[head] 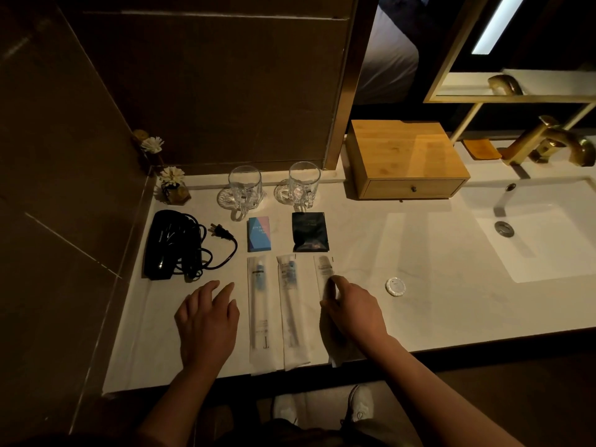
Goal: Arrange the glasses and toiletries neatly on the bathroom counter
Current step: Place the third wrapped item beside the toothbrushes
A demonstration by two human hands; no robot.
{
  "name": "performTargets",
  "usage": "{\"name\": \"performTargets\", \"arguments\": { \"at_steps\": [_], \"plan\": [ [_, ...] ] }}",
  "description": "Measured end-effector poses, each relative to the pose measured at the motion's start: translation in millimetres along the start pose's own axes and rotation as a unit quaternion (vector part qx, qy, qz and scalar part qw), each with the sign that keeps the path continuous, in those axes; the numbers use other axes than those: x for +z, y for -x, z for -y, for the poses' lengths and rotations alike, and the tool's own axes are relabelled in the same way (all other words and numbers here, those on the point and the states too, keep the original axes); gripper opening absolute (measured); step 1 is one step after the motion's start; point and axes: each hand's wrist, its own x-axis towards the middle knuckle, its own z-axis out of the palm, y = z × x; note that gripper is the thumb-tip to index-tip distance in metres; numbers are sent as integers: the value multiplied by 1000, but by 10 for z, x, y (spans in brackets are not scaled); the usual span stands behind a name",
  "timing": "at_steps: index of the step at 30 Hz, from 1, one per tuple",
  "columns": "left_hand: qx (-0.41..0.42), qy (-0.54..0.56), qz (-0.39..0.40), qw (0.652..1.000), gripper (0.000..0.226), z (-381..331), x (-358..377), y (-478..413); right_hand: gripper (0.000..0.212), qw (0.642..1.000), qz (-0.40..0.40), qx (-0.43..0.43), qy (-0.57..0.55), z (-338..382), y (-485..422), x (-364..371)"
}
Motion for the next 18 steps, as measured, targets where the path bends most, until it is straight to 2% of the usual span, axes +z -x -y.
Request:
{"name": "performTargets", "arguments": {
  "at_steps": [11, 18],
  "plan": [
    [1, 0, -7, 1000, 47, -6, 8, 0, 40, 1000, -14, -22, 8, 22, -27, -9],
    [0, -3, -6, 1000, 47, -13, 5, 7, 47, 1000, -17, -26, -4, 24, -37, -29]
  ]
}}
